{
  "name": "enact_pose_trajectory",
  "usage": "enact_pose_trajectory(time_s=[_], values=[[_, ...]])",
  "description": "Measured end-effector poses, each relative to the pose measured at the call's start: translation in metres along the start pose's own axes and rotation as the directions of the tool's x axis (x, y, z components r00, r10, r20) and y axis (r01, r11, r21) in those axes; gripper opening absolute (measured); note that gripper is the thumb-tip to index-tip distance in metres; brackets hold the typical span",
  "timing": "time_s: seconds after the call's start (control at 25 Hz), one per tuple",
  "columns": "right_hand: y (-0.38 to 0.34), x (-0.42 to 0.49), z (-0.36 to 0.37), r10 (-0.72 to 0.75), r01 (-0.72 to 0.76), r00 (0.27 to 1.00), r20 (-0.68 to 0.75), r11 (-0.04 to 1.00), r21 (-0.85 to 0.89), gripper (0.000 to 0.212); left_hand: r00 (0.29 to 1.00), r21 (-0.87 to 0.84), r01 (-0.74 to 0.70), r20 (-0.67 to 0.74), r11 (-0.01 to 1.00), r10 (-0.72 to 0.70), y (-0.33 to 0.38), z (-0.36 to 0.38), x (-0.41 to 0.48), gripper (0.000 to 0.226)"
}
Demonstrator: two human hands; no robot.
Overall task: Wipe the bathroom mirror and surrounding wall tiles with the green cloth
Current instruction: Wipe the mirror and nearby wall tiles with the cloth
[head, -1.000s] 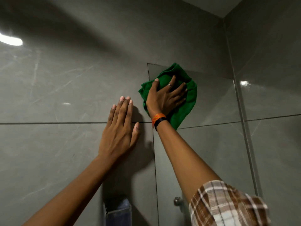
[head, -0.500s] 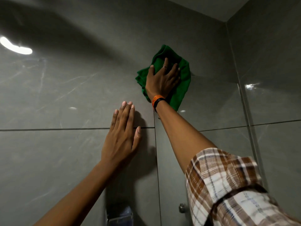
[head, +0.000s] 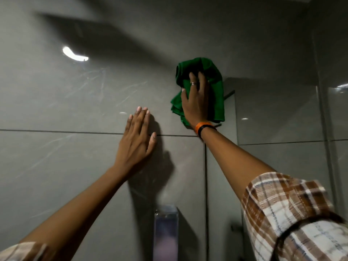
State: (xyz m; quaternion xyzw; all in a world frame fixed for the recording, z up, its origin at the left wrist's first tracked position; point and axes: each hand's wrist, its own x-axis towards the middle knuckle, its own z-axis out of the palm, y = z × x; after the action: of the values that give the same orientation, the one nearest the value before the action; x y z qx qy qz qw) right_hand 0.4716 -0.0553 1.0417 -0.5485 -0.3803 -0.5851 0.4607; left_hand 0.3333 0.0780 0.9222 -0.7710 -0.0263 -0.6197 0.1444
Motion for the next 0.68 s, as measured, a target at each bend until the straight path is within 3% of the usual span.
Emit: enact_pose_trajectory(time_s=[0.16, 0.24, 0.44, 0.68], values=[[-0.048, -0.059, 0.017, -0.291, 0.293, 0.954, 0.072, 0.956, -0.021, 0.053, 0.999, 0.177, -0.016, 0.032, 0.984, 0.01, -0.044, -0.05, -0.034, 0.067], [-0.081, -0.089, 0.023, -0.331, 0.332, 0.939, 0.091, 0.943, 0.009, 0.055, 0.999, 0.236, -0.007, 0.036, 0.972, -0.002, -0.064, -0.073, -0.055, 0.067], [-0.147, -0.163, 0.027, -0.281, 0.279, 0.947, 0.158, 0.96, 0.031, 0.056, 0.991, 0.279, 0.002, 0.125, 0.96, -0.038, -0.09, -0.116, -0.107, 0.066], [-0.194, -0.271, 0.022, -0.086, 0.097, 0.961, 0.263, 0.995, -0.031, 0.059, 0.961, 0.169, 0.056, 0.259, 0.984, -0.099, -0.086, -0.135, -0.203, 0.065]])
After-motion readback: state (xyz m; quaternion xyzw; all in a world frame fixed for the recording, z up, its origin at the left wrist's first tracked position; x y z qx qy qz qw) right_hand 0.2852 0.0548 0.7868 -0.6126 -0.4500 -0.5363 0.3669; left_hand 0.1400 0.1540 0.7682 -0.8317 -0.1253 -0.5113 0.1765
